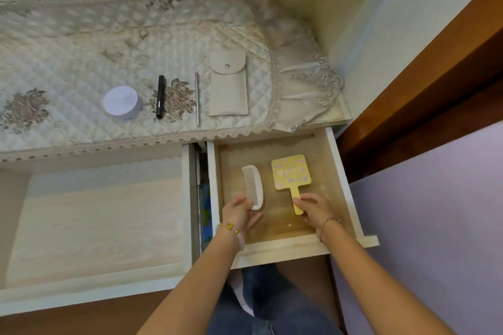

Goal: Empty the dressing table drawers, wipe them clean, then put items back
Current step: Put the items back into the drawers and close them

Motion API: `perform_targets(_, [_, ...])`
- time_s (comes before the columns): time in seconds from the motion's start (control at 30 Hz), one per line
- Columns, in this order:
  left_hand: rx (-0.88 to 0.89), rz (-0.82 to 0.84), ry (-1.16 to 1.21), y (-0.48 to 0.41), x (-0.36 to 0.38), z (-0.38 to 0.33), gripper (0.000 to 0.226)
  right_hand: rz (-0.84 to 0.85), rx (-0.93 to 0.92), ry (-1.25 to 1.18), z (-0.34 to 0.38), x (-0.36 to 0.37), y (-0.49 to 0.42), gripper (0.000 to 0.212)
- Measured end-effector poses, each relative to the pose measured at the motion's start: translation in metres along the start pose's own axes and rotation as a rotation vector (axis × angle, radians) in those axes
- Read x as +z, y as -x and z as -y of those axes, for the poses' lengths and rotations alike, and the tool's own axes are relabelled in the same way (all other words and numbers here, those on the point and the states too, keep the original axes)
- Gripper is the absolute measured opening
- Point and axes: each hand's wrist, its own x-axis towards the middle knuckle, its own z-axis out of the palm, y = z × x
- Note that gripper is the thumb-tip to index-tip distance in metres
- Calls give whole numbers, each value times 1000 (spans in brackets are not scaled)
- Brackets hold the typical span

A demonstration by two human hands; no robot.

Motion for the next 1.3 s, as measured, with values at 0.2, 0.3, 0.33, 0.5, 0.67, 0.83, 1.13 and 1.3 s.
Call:
perform_targets(0.2, [60, -143, -200, -29, 16, 6, 24, -1, 60, 15, -3, -6, -29, 18])
perform_targets(0.3, [59, -162, -227, -37, 20, 8, 22, 10, 77, 19, -6, -5, -40, 15])
perform_targets(0.33, [64, -168, -231, -39, 20, 10, 21, 13, 83, 18, -7, -5, -42, 14])
perform_targets(0.5, [104, -178, -257, -47, 19, 17, 21, -10, 89, 20, -12, -3, -51, 17])
perform_targets(0.67, [154, -198, -349, -51, 19, 23, 18, -35, 44, 112, -15, -6, -59, 25])
perform_targets(0.83, [206, -250, -533, -55, 16, 29, 22, -68, -22, 281, -18, -8, -58, 22])
perform_targets(1.13, [294, -258, -674, -45, 8, 27, 13, -115, -113, 374, -16, -9, -48, 32])
perform_targets(1.3, [356, -206, -746, -35, 5, 20, 9, -99, -164, 407, -9, -13, -40, 35])
